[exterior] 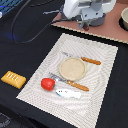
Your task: Interact with the objects in diverse but meaningful ways.
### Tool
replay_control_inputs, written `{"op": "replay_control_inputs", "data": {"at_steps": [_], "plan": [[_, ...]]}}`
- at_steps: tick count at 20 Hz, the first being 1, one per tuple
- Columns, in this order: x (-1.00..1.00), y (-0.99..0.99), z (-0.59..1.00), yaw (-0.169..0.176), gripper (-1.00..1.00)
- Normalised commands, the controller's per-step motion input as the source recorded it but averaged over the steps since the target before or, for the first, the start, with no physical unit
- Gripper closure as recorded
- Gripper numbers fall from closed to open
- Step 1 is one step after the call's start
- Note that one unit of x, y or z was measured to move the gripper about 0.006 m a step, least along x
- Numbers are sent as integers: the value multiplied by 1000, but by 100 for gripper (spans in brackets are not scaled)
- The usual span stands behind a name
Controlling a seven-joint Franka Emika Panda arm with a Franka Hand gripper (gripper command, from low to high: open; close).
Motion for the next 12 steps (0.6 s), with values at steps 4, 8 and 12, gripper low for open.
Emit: {"op": "replay_control_inputs", "data": {"at_steps": [4, 8, 12], "plan": [[-259, -834, -14, -51, 100], [81, -844, 11, -22, 100], [104, -745, -17, -20, 100]]}}
